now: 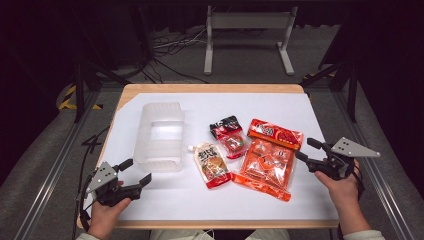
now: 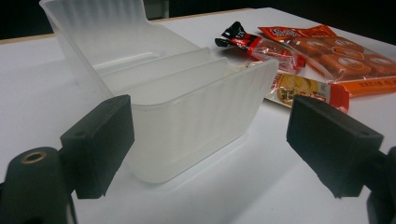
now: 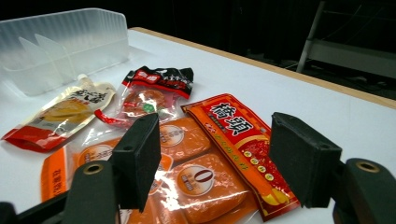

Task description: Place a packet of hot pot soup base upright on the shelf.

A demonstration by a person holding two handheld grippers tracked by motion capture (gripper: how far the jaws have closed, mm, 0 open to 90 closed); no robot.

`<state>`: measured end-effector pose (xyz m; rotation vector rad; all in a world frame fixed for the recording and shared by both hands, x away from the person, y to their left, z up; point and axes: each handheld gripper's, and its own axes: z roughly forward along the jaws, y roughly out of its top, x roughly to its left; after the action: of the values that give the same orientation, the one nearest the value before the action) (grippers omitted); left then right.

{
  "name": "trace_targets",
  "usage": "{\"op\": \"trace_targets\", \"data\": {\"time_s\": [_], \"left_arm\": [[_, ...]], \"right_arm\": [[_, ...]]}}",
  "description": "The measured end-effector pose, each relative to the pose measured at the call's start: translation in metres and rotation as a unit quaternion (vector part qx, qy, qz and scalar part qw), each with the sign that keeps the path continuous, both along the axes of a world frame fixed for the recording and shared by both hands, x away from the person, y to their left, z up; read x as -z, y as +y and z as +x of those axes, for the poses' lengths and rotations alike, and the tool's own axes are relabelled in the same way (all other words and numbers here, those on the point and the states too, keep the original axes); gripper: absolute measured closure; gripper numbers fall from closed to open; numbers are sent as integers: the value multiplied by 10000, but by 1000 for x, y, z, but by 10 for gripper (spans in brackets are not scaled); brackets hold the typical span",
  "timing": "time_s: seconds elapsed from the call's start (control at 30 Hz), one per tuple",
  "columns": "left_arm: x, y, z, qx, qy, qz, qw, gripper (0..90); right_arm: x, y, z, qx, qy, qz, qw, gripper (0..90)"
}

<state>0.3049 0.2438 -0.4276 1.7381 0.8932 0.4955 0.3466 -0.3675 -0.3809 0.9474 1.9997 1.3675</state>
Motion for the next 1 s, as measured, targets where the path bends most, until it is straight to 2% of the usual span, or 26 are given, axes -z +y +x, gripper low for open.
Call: {"op": "trace_targets", "data": {"time_s": [0.17, 0.3, 0.53, 0.73, 0.8, 1.0], "left_arm": [[0, 0, 0, -3, -12, 10, 10000, 156], [0, 0, 0, -5, -19, 15, 10000, 156], [0, 0, 0, -16, -4, 34, 10000, 157], [0, -1, 0, -34, -13, 62, 10000, 158], [0, -1, 0, -49, -12, 128, 9999, 158], [2, 0, 0, -46, 60, 144, 9999, 158]], "right_arm": [[0, -4, 20, 82, 162, 53, 9998, 332], [2, -7, 34, 110, 246, 80, 9996, 361], [3, -12, 51, 239, 367, 144, 9989, 340], [6, -13, 61, 354, 417, 94, 9985, 337], [9, -12, 66, 410, 484, 70, 9980, 335], [24, -13, 81, 515, 777, 55, 9956, 308]]}}
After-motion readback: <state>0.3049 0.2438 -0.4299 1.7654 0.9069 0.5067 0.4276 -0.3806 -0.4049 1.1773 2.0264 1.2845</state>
